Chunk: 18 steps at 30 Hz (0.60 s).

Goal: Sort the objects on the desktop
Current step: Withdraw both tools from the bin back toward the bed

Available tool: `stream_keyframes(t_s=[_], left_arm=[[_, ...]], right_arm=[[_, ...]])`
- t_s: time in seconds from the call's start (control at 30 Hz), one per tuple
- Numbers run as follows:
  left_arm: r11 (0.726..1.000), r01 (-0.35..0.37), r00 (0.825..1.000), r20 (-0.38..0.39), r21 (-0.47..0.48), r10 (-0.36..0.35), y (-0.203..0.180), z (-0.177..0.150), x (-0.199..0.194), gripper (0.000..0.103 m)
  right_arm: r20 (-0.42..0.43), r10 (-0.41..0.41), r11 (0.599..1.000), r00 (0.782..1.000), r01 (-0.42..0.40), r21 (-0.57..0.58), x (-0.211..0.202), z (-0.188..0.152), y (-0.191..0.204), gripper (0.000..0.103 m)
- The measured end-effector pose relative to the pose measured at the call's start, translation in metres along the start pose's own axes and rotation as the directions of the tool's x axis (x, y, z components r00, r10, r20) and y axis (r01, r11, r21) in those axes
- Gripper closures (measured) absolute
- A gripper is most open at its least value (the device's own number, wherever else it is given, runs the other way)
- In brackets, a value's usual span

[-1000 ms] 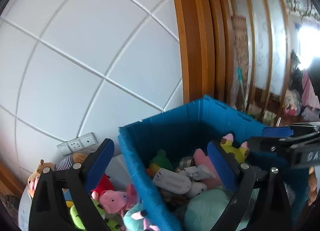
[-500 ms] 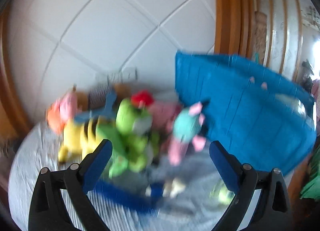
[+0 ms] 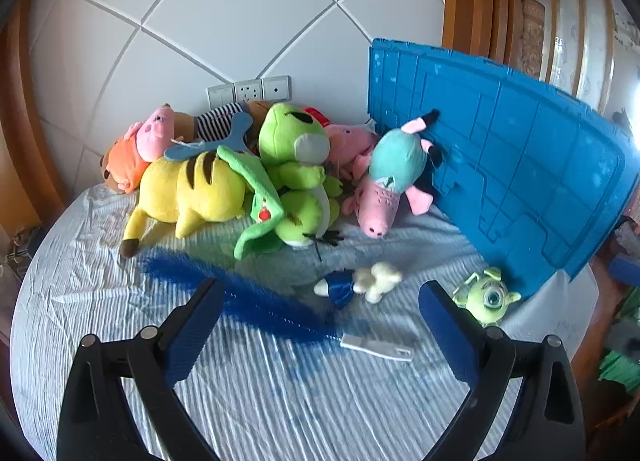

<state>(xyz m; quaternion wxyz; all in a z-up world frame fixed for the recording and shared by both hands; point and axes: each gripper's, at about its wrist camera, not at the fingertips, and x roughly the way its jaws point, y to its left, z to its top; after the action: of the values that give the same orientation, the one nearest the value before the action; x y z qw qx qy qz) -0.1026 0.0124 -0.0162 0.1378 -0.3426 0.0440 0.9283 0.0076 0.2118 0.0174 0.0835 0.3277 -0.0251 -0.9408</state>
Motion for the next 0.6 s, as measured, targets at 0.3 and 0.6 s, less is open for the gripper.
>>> stream_keyframes(t_s=[0.3,0.6], left_arm=[[1.000,0.005,1.000,-0.031,0.029,-0.004,-0.014,-0.008,0.011,0.004],[0.999,-0.021,0.999,-0.045,0.039,0.023,-0.009,-0.011,0.016,0.004]], right_arm=[[-0.045,-0.094,0.995,0.995,0.095,0.018,0.053,-0.041,-0.040,0.016],[-0.076,-0.252,0.961,0.965,0.240,-0.138,0.118,-0.054,-0.036,0.016]])
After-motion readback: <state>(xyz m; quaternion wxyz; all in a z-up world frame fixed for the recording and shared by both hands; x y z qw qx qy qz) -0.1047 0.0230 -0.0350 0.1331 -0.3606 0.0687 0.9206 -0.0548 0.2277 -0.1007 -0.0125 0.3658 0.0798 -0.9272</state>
